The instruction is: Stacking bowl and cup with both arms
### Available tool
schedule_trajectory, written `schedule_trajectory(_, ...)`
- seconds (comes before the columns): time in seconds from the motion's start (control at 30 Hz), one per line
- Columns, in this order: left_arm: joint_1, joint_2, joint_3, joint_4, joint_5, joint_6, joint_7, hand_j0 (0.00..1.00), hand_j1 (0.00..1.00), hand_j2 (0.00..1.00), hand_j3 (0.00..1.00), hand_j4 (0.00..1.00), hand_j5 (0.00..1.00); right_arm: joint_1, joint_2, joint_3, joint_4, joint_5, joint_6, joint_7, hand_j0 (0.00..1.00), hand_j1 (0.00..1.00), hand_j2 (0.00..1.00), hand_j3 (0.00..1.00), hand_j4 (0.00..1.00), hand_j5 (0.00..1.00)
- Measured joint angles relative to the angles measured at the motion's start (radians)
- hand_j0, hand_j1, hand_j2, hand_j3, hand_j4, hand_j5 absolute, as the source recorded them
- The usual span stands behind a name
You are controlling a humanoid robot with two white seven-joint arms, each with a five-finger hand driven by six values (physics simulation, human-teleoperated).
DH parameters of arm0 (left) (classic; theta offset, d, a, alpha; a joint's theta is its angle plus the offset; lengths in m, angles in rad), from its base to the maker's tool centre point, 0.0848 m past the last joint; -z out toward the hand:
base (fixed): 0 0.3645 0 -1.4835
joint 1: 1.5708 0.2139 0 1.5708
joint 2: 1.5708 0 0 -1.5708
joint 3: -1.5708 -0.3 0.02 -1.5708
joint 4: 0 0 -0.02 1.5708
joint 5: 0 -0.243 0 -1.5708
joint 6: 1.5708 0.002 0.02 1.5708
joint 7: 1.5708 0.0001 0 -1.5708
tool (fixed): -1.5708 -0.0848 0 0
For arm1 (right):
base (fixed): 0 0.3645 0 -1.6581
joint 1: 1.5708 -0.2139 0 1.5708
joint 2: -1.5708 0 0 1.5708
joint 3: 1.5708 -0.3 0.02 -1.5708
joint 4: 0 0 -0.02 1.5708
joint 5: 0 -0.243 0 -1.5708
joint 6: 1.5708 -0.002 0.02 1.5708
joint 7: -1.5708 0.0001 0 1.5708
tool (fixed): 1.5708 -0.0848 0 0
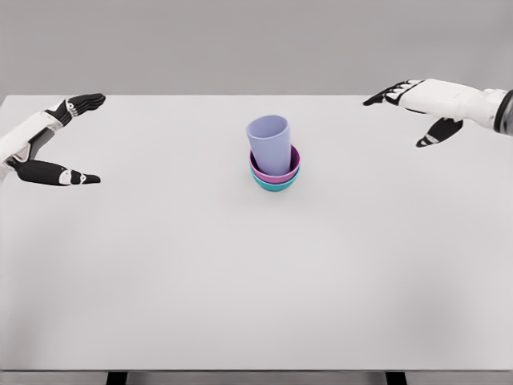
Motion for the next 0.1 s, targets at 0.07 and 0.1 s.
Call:
schedule_trajectory(0.07, 0.000, -0.002, 0.000, 0.000, -0.002, 0.000, 0.000, 1.00, 1.00, 1.00, 1.00, 1.00, 1.00, 0.002, -0.002, 0.000, 0.001, -0.002, 0.000, 0.000, 0.99, 0.99, 0.99, 0.99, 0.99, 0.99)
schedule_trajectory(0.1, 0.000, -0.002, 0.000, 0.000, -0.003, 0.000, 0.000, 1.00, 1.00, 1.00, 1.00, 1.00, 1.00, 0.002, -0.003, 0.000, 0.001, -0.003, 0.000, 0.000, 0.99, 0.99, 0.99, 0.99, 0.99, 0.99)
